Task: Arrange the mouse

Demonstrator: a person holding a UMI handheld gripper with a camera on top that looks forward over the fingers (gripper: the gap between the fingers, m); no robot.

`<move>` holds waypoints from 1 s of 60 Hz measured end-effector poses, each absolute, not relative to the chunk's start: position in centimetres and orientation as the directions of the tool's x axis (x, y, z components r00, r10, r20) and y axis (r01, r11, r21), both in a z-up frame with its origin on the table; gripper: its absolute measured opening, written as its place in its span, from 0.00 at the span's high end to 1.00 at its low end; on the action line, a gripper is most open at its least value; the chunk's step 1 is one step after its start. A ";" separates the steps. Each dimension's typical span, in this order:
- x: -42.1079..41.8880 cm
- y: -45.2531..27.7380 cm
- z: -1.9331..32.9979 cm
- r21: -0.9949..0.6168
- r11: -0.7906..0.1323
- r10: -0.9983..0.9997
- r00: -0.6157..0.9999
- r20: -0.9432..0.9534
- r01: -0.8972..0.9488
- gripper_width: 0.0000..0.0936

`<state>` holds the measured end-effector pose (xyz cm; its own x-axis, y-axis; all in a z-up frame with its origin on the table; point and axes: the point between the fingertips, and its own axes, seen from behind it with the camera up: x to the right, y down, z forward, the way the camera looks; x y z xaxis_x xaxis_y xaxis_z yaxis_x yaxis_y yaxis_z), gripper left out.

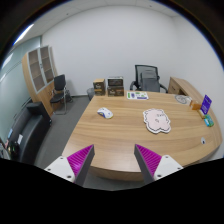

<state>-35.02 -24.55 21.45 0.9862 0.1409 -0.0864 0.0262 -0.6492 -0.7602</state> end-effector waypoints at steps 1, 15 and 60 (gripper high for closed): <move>-35.1 -24.5 21.4 -0.759 -0.650 0.141 0.986 -0.086 0.027 0.10; -34.4 -21.1 20.5 -0.767 -0.637 0.060 0.987 -0.152 -0.079 0.10; -17.2 0.7 9.3 -0.744 -0.662 0.186 0.982 -0.046 0.090 0.11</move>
